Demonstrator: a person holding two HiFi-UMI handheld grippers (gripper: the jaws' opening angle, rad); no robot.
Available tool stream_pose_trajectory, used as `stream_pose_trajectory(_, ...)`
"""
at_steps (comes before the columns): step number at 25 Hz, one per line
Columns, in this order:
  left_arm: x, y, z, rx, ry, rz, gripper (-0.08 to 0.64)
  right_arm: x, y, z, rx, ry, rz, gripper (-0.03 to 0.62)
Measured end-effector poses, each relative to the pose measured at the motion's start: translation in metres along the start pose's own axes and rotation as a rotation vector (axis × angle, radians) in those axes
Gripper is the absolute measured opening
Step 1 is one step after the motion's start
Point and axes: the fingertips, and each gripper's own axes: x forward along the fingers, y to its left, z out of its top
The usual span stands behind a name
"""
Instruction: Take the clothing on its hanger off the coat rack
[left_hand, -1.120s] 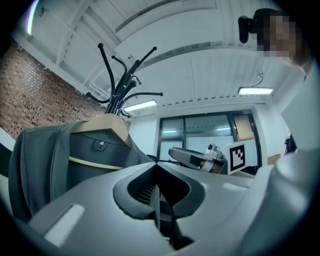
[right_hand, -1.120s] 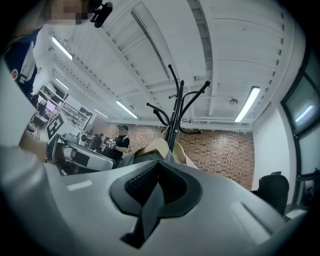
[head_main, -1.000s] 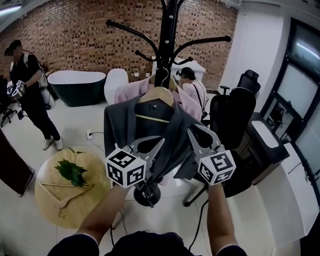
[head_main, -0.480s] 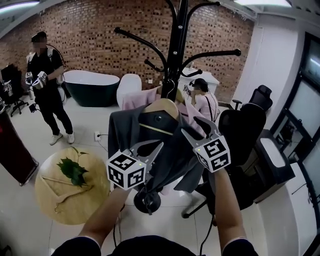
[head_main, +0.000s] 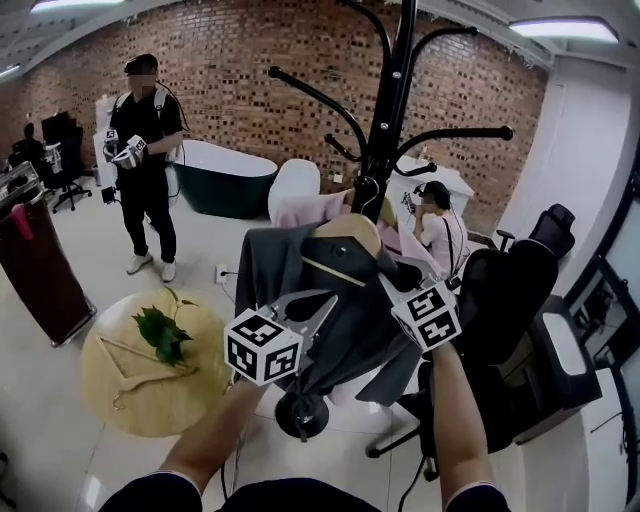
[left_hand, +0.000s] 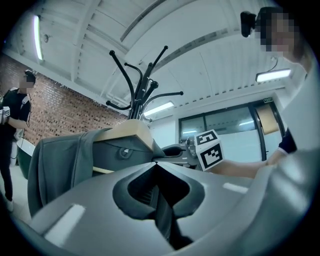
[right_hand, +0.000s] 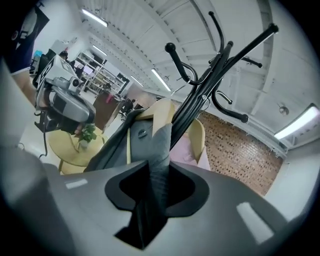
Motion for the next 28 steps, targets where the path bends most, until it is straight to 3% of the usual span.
stream_pose_trajectory(8, -0.004, 0.008, 0.009, 0.017, -0.012, 0.04, 0.005, 0.0, -0.008, 0.004, -0.011, -0.035, -0.049, 0.081)
stream_pose_trajectory(15, -0.003, 0.005, 0.003, 0.012, -0.001, 0.02, 0.005, -0.023, -0.014, 0.015, -0.001, -0.06, -0.073, 0.081)
stream_pose_trajectory(22, 0.002, -0.012, 0.015, 0.021, -0.021, -0.059, 0.005, -0.068, -0.021, 0.014, 0.02, -0.044, -0.144, 0.081)
stream_pose_trajectory(28, 0.01, -0.047, 0.01, 0.02, -0.012, -0.205, 0.005, -0.123, -0.013, 0.003, 0.07, -0.006, -0.241, 0.081)
